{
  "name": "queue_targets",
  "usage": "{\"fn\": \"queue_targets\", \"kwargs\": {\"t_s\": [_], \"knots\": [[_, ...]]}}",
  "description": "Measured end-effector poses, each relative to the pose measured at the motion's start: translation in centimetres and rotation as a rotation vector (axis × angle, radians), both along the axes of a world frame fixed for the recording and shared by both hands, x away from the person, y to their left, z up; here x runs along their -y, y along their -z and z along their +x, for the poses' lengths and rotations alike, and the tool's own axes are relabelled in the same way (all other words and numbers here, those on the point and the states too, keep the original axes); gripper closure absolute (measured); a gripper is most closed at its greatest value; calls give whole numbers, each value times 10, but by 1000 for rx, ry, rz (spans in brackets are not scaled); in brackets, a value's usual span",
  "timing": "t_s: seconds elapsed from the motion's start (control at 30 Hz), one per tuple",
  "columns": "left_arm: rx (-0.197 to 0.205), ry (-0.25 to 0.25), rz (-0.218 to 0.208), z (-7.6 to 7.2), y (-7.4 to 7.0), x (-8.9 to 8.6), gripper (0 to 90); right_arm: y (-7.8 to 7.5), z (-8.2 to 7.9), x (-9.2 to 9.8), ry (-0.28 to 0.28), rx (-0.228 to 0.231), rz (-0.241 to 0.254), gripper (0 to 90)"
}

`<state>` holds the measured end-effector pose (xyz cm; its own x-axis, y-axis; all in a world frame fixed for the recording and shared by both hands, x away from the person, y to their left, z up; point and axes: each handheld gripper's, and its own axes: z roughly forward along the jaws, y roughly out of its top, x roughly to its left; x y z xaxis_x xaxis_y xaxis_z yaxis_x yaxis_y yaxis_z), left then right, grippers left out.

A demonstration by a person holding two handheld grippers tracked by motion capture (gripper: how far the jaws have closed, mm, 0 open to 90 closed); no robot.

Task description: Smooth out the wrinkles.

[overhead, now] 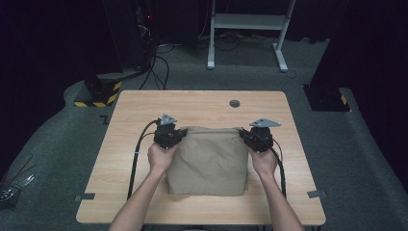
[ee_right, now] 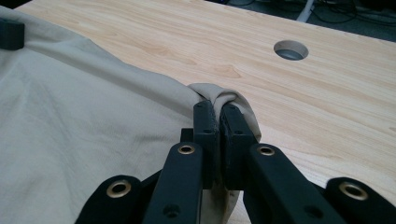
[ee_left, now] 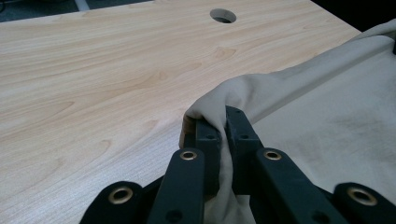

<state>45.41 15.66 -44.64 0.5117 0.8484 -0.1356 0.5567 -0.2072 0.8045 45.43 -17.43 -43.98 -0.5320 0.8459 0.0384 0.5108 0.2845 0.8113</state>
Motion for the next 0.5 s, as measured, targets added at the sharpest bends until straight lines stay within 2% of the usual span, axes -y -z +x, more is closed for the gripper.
{"fn": "queue_targets", "kwargs": {"t_s": [0.13, 0.5], "knots": [[-8, -4, 3, 2, 3, 0, 855, 2, 1, -2, 4, -1, -25, 867], [-21, -12, 19, 6, 9, 2, 854, 11, 9, -4, 11, -22, -28, 865]]}}
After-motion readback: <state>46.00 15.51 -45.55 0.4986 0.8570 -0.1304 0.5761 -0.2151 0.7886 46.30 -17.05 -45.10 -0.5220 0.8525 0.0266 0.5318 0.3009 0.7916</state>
